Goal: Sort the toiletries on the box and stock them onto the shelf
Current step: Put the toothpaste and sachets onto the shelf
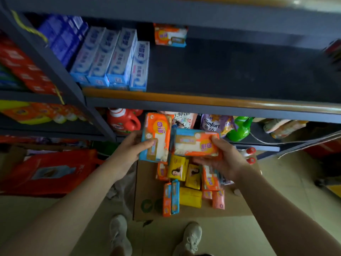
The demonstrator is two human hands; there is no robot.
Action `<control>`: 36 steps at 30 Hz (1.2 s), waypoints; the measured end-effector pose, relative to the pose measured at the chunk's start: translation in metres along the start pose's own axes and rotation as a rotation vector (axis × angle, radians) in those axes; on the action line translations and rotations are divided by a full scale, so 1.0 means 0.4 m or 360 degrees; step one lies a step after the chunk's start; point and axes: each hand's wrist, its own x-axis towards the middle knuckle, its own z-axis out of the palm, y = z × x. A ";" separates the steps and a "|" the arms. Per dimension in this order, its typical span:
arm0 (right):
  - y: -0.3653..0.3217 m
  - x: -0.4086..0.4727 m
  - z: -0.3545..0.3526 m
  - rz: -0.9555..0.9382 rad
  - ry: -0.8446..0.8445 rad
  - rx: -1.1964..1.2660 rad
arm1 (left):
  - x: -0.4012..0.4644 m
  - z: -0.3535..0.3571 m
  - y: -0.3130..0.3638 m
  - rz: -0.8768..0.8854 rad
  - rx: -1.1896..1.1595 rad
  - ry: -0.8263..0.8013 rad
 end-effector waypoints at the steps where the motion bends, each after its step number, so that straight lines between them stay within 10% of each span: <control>1: -0.010 0.002 0.002 -0.0007 -0.0021 0.0014 | -0.002 0.005 0.008 0.0040 -0.0016 0.0040; 22: -0.242 0.176 0.325 -0.0819 0.0258 -0.0263 | 0.104 -0.013 0.255 0.0388 -0.0157 0.0282; 31: -0.309 0.382 0.435 -0.1349 0.0704 -0.3046 | 0.187 -0.034 0.279 0.0450 -0.0099 0.0205; 36: -0.309 0.460 0.431 -0.1492 0.0677 -0.3403 | 0.216 -0.059 0.264 0.0424 -0.0253 0.0213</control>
